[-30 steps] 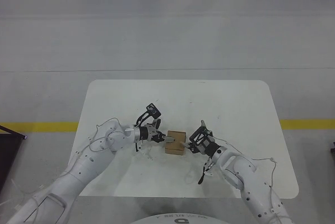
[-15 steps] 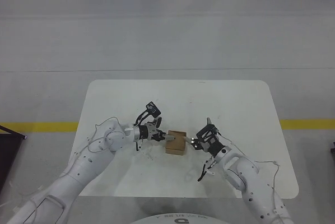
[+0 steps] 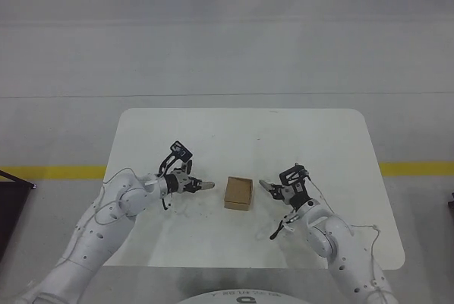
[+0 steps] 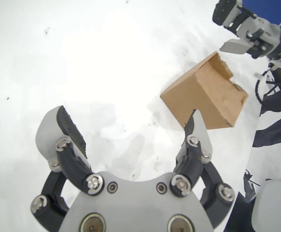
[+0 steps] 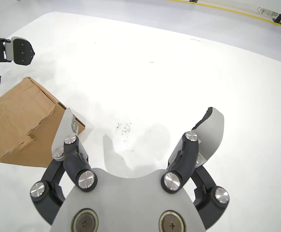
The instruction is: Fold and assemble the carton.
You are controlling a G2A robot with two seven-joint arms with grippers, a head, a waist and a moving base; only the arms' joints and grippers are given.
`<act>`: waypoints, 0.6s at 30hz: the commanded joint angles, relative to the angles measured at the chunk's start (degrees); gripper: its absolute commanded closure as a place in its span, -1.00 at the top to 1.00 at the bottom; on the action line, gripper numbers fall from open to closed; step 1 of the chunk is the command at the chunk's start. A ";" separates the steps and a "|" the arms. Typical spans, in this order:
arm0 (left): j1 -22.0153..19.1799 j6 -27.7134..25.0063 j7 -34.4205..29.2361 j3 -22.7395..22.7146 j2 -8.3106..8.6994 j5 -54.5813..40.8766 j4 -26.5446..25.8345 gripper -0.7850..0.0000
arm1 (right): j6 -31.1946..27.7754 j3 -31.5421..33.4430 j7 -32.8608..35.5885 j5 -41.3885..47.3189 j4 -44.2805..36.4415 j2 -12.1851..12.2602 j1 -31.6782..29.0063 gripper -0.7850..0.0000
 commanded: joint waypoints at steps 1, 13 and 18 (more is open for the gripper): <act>0.00 0.10 -1.12 0.52 -0.04 -0.29 0.68 1.00 | 1.52 -0.30 -0.23 0.93 0.39 -0.22 0.20 1.00; -3.32 -0.40 -1.89 6.65 -1.58 -1.16 2.59 1.00 | 0.79 -2.28 1.81 -1.35 1.16 -0.56 1.48 1.00; -3.81 -0.56 -1.85 7.90 -1.87 -1.11 2.66 1.00 | 0.62 -2.75 1.84 -1.79 1.37 -0.68 1.72 1.00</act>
